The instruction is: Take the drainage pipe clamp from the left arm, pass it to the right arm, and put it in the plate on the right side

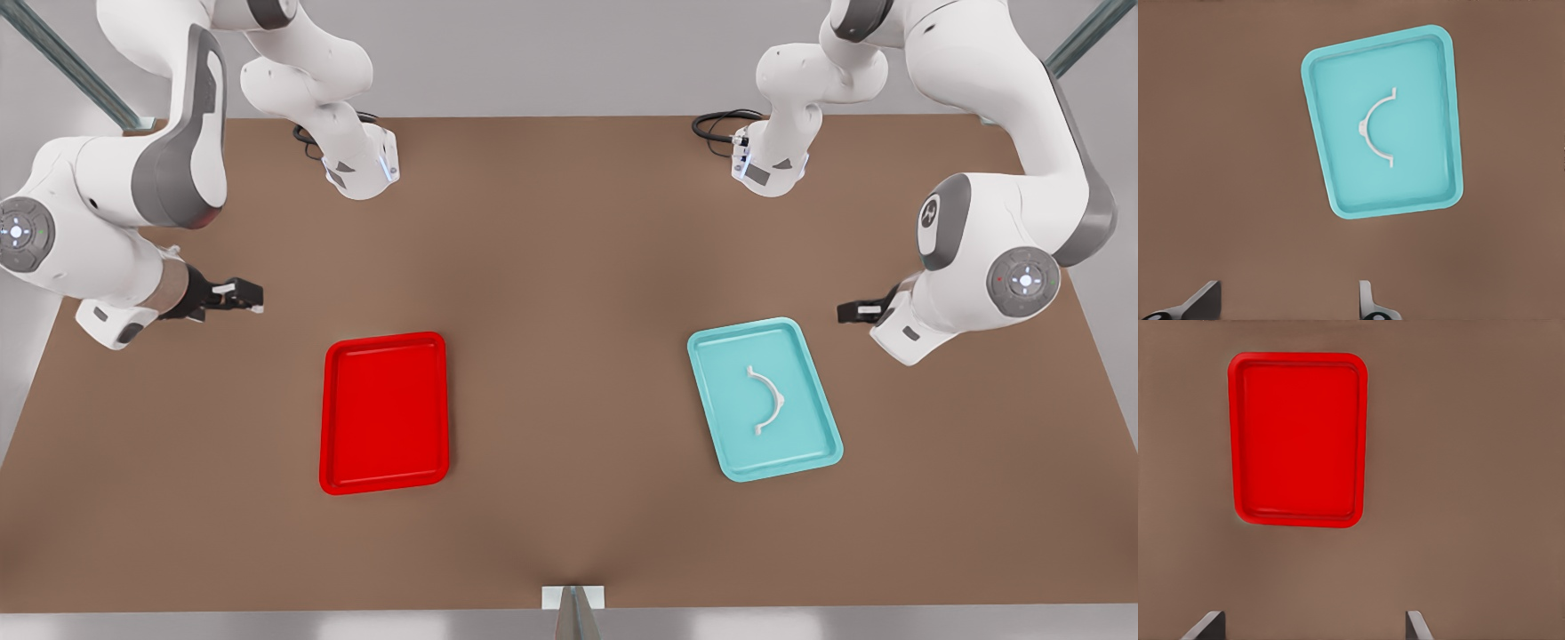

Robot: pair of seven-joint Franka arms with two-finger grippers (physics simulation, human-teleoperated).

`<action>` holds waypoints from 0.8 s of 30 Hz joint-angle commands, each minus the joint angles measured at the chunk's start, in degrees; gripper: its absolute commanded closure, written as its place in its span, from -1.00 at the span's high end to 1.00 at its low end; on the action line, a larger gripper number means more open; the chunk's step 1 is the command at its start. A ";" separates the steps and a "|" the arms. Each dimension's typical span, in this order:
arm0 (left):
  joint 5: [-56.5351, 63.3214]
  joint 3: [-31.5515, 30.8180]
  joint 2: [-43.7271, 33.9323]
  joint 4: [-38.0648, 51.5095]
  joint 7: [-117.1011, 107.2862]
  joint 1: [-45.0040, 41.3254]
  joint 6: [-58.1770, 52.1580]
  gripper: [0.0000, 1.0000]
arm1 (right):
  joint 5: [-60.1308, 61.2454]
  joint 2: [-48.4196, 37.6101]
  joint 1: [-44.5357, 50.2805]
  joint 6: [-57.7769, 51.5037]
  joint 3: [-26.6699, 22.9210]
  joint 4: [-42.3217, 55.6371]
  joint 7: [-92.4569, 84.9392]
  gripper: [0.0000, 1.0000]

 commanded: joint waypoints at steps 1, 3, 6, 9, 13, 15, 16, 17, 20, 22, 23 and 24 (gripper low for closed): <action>0.10 0.01 -0.02 -0.10 11.03 0.04 3.19 1.00 | -0.11 0.12 0.31 2.51 0.04 0.20 1.60 1.00; -0.25 0.09 1.82 -0.63 10.77 -0.49 3.46 1.00 | 0.42 0.64 0.23 2.59 0.21 0.20 2.04 1.00; -0.52 0.36 7.98 -8.44 5.94 -1.01 16.02 1.00 | 0.07 3.19 0.49 2.77 0.21 0.11 1.60 1.00; -2.45 0.45 10.88 -21.01 -8.82 -1.10 35.61 1.00 | -0.20 3.19 0.49 3.74 0.21 0.11 1.34 1.00; -6.41 0.36 11.05 -32.27 -26.67 -1.10 56.19 1.00 | -0.02 3.19 0.40 4.18 0.30 -0.06 1.25 1.00; -8.78 0.01 12.46 -32.27 -32.47 -1.19 60.58 1.00 | -0.02 3.28 0.49 4.18 0.30 -0.15 1.25 1.00; -9.83 0.01 12.81 -32.09 -32.91 -1.19 60.85 1.00 | -0.11 3.37 0.49 4.26 0.30 -0.06 1.25 1.00; -10.54 0.01 12.90 -32.09 -33.18 -1.19 61.72 1.00 | -0.11 3.46 0.75 4.26 0.30 -0.15 1.25 1.00; -10.27 0.01 13.34 -32.18 -33.09 -1.28 61.99 1.00 | -0.11 3.55 0.75 4.35 0.21 -0.06 1.25 1.00; -10.36 0.01 13.34 -32.18 -40.72 -1.28 57.16 1.00 | -0.11 3.55 0.75 4.35 0.30 -0.15 1.25 1.00; -10.27 0.01 13.60 -32.01 -47.66 -1.28 57.42 1.00 | -0.11 3.55 0.67 4.35 0.30 -0.15 1.25 1.00; -10.10 0.01 13.60 -32.09 -50.92 -1.71 57.33 1.00 | -0.11 3.55 0.67 4.35 0.30 -0.15 1.25 1.00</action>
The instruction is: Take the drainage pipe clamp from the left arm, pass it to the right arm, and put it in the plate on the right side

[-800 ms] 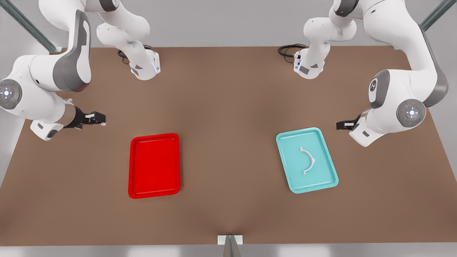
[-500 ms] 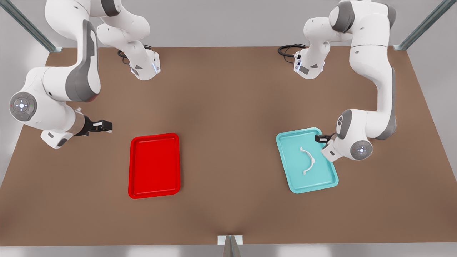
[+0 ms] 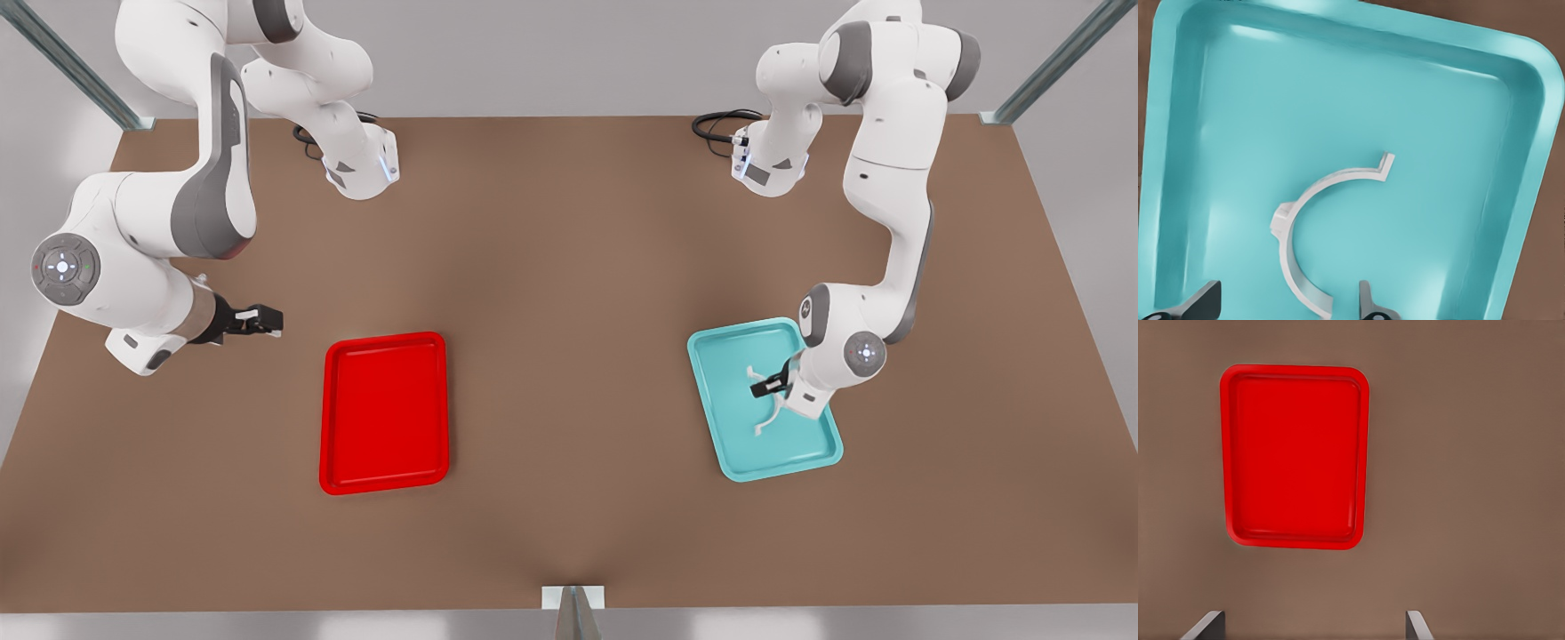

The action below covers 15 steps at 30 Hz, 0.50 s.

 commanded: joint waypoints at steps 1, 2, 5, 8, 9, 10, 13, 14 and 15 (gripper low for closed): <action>-0.10 -0.01 0.14 0.01 -35.08 -0.43 2.23 1.00 | 0.03 -0.06 0.08 0.24 -0.03 -0.13 0.27 1.00; 0.16 -0.01 0.14 -0.08 -37.90 -0.60 1.96 1.00 | 0.12 -0.15 -0.01 0.24 -0.03 -0.22 0.27 1.00; 6.31 -0.01 1.37 -0.08 -39.67 -2.63 -0.06 1.00 | 0.03 -0.15 -1.06 -0.73 -0.39 2.95 0.27 1.00; 6.23 -0.01 2.69 -0.17 -41.78 -2.36 0.47 1.00 | 0.03 -0.24 -1.41 -3.19 -0.21 3.56 0.53 1.00; 6.23 -0.01 2.78 -0.17 -41.78 -2.10 0.64 1.00 | -0.15 -0.06 -2.11 -3.37 1.46 3.91 1.06 1.00; 6.14 -0.01 2.69 -0.78 -41.86 -1.75 0.73 1.00 | 0.03 -0.06 -10.70 -3.37 8.64 4.09 1.06 1.00; 4.47 -0.01 2.69 -1.75 -41.78 -1.04 4.16 1.00 | -0.32 0.29 -17.85 -3.02 16.93 4.09 1.32 1.00; 4.03 -0.01 2.69 -2.54 -41.69 -1.04 5.74 1.00 | -0.32 0.38 -17.58 -2.75 16.84 4.18 1.41 1.00; 4.03 -0.01 2.69 -2.72 -41.69 -1.04 5.74 1.00 | -0.32 0.38 -17.58 -2.75 16.84 4.18 1.41 1.00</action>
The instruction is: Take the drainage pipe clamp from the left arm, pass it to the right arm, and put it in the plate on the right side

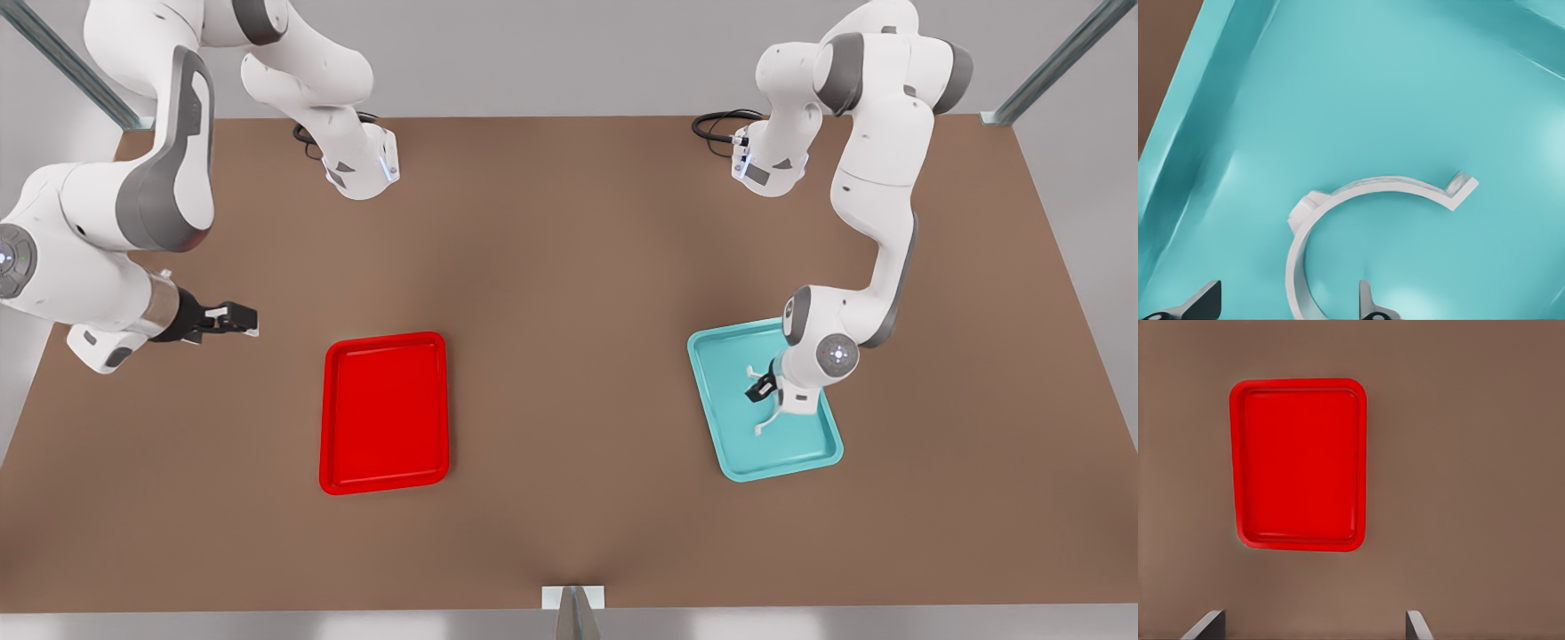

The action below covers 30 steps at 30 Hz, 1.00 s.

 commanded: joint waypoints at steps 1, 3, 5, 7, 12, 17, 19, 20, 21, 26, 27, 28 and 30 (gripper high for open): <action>-0.60 0.00 -0.04 -0.28 -18.69 0.03 2.77 0.73 | -0.15 -0.02 -0.01 -0.15 0.28 0.13 0.87 1.00; -0.69 0.00 -0.13 -0.19 -18.69 0.03 2.68 -0.24 | 0.12 0.15 0.08 -0.06 0.28 0.83 0.87 1.00; -0.78 0.00 -0.31 -0.19 -18.61 0.03 2.16 -0.32 | 0.12 0.51 0.78 0.03 0.36 1.62 0.96 1.00; -1.74 0.00 -0.66 -0.28 -18.43 0.03 1.89 -0.35 | -0.50 0.42 0.52 0.73 0.10 1.97 0.96 1.00; -1.74 0.00 -1.01 -0.28 -18.34 0.30 0.57 -0.34 | -3.66 0.42 0.96 0.82 0.28 1.71 0.96 1.00; -1.74 0.00 -0.66 -0.28 -18.25 -0.05 0.57 -0.34 | -3.57 0.42 0.96 0.82 0.36 1.27 0.96 1.00; -1.74 0.00 -0.66 -0.28 -18.25 -0.05 0.57 -0.34 | -3.57 0.51 0.96 0.82 0.36 1.18 0.87 1.00; -1.74 0.00 -0.66 -0.28 -18.25 -0.05 0.57 -0.34 | -3.57 0.51 0.96 0.82 0.36 1.18 0.87 1.00; -1.74 0.00 -0.66 -0.28 -18.25 -0.05 0.57 -0.34 | -3.57 0.77 0.96 0.73 0.36 1.18 0.87 1.00; -1.83 0.00 -0.40 -0.19 -18.43 -0.05 0.57 -0.57 | -3.13 0.86 0.96 0.73 0.45 1.10 0.87 1.00; -1.83 0.00 -0.31 -0.19 -18.43 -0.14 0.57 -0.57 | -3.13 0.86 0.96 0.65 0.45 1.01 0.96 1.00; -1.83 0.00 -0.13 -0.19 -18.43 -0.14 0.57 -0.57 | -3.13 0.86 0.96 0.73 0.45 0.74 0.96 1.00; -1.83 0.00 -0.13 -0.19 -18.43 -0.14 0.57 -0.57 | -3.13 0.86 0.96 0.73 0.45 0.74 0.96 1.00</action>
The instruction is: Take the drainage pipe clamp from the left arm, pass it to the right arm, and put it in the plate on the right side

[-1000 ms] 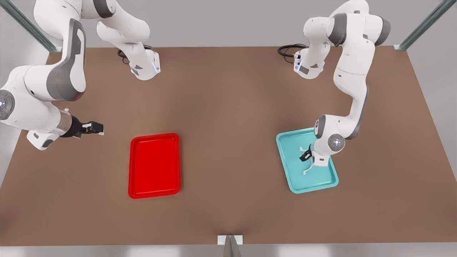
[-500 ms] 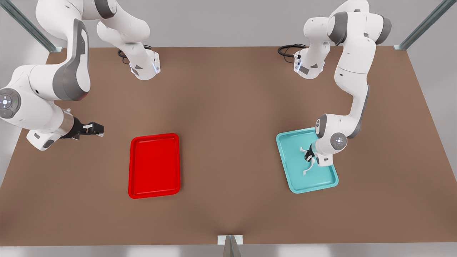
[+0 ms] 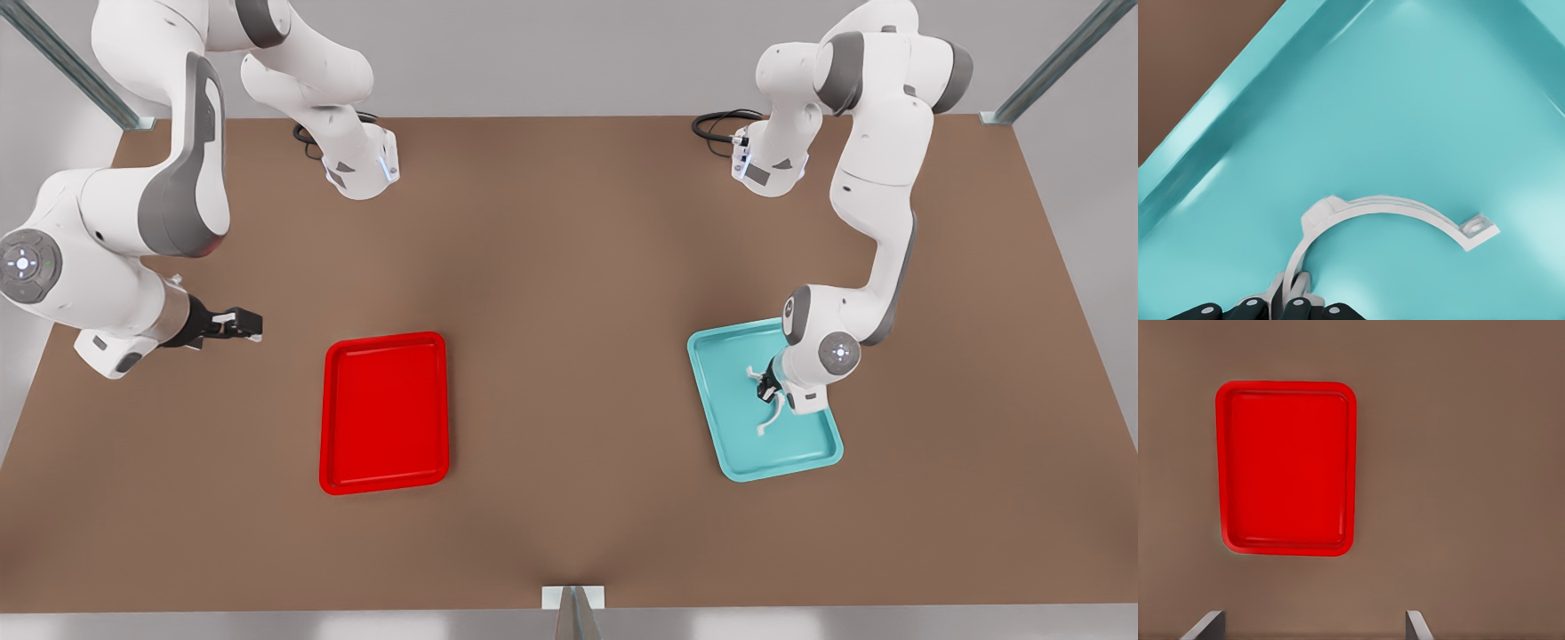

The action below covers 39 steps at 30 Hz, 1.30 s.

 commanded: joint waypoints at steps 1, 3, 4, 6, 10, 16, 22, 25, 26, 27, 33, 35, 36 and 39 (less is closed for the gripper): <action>-0.15 0.00 -0.01 0.02 -3.24 -0.01 0.05 -0.57 | 0.08 -0.07 0.00 -0.11 0.00 0.00 0.21 1.00; -0.15 0.00 -0.01 0.10 -3.24 -0.01 0.05 -0.57 | -0.01 -0.07 0.26 -0.11 0.00 0.00 0.21 1.00; -0.15 0.00 -0.10 0.02 -3.41 -0.01 0.05 -0.57 | -0.09 -0.07 0.35 -0.02 0.00 0.00 0.30 1.00; -0.15 0.00 -0.19 0.10 -3.50 -0.01 0.05 -0.57 | -0.09 -0.07 0.35 -0.02 0.00 0.00 0.30 1.00; 0.03 0.00 -0.71 0.19 -3.06 -0.36 -1.45 -0.57 | -0.09 -0.07 0.35 -0.11 0.00 0.00 0.30 1.00; 0.38 0.00 -6.60 0.46 -0.96 -1.41 -1.62 -0.57 | -0.09 -0.07 0.26 -0.20 0.00 -0.09 0.21 1.00; 0.73 0.00 -8.45 6.78 1.59 -5.63 -1.01 -0.57 | -0.09 -0.07 0.27 -0.02 0.00 -0.09 0.30 1.00; 0.64 -0.18 -5.99 12.85 1.33 -8.26 -1.71 -0.57 | -0.09 -0.07 0.27 -0.02 0.00 -0.09 0.30 1.00; 0.73 -0.18 -5.46 14.08 1.24 -10.55 -1.71 -0.57 | -0.09 0.02 0.35 -0.02 0.00 0.00 0.21 1.00; 0.82 -0.18 -5.02 15.22 1.24 -13.45 -1.71 -0.57 | 0.61 0.64 0.26 0.42 0.08 0.26 -0.66 1.00; 2.23 0.17 12.11 43.78 -8.95 -28.75 -16.91 -0.57 | 24.60 18.83 0.09 4.99 1.49 9.66 -38.90 1.00; 2.23 0.17 15.19 48.88 -12.20 -30.68 -18.32 -0.57 | 27.77 23.05 0.18 7.18 6.14 10.72 -45.39 1.00; 2.23 0.17 16.51 51.34 -14.49 -31.82 -18.23 -0.57 | 27.77 24.01 0.61 9.03 7.47 10.72 -53.12 1.00; 2.23 1.93 20.82 57.76 -14.67 -34.37 -18.23 -0.57 | 27.77 25.77 2.37 20.10 8.61 10.72 -81.51 1.00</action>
